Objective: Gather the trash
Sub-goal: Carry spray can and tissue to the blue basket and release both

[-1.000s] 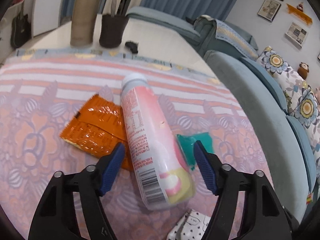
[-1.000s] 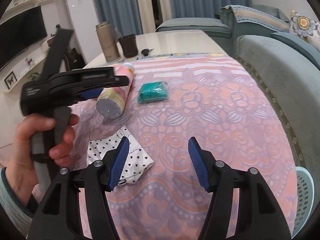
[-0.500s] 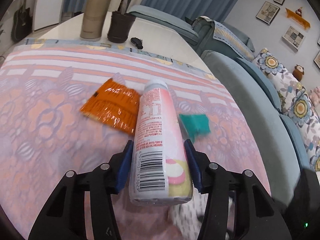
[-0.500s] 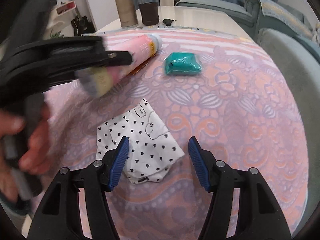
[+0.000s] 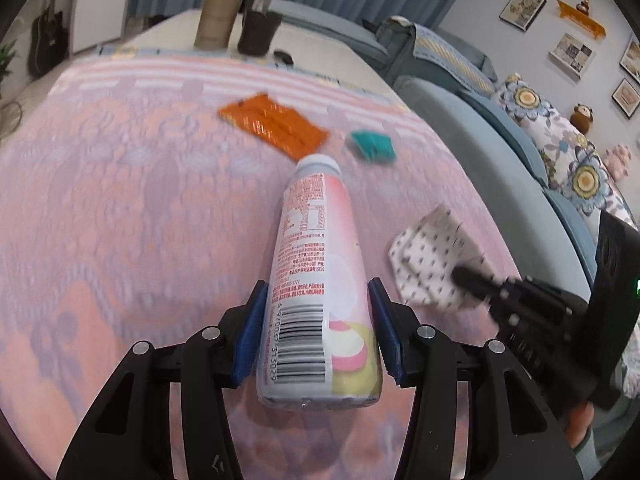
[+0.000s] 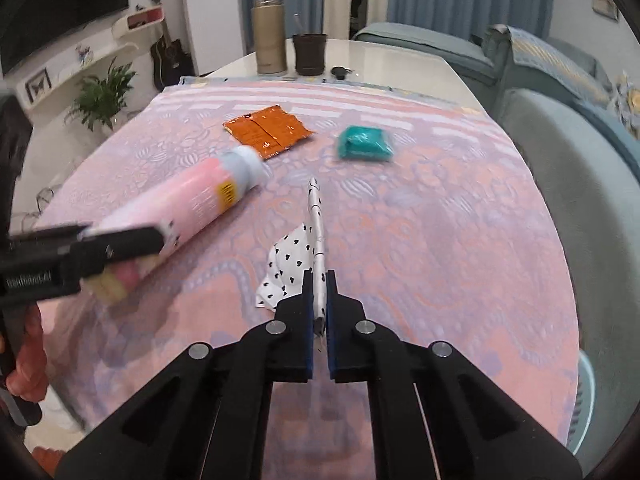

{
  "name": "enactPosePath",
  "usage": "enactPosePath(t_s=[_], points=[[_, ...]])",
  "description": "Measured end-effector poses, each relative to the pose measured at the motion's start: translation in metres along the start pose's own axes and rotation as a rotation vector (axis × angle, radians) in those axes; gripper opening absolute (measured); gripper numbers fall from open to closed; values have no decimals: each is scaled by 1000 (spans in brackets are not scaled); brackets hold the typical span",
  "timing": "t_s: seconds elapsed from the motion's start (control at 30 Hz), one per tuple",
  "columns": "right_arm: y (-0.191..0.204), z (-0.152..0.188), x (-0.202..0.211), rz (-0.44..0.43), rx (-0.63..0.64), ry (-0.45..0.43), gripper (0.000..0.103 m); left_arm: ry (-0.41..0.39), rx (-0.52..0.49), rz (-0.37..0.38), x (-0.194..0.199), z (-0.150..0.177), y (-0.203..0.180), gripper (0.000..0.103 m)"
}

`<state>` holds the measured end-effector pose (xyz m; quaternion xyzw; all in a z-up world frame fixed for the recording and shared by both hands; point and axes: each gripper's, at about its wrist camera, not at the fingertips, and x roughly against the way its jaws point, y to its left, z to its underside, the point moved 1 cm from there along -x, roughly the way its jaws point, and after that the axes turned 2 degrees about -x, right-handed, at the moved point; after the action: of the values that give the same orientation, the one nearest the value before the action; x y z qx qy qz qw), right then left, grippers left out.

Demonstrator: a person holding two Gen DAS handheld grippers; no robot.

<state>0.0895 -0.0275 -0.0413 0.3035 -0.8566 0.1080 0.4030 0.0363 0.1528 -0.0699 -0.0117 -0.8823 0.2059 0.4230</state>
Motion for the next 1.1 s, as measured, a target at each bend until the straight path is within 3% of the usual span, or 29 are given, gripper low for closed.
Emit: enactPosePath(t_s=[0.13,0.33,0.43,0.53,0.77,0.83,0.93,1.1], points=[[-13,15,12,-2,-37,4,3,92,12,36,-9,14,-6,48],[-27,25,15,-21,-80,9,3,68,-13,20,-18,-3,-19,57],[-31,29,14,-38,-103,17,3,76,-44,-34,-29,-12,-26,57],[-35,31,13,-61,-122,22,3,95,-53,-110,-42,-14,-27,53],[-45,30,8,-127,-193,42,5,52,-64,-135,-40,-9,-27,46],[-45,31,6,-130,-200,47,5,44,-55,-112,-37,-8,-27,46],[-42,30,8,-122,-182,40,4,-6,-36,10,-24,-6,-34,46],[-50,26,42,-52,-180,-63,2,-117,-132,87,8,-11,-69,46]])
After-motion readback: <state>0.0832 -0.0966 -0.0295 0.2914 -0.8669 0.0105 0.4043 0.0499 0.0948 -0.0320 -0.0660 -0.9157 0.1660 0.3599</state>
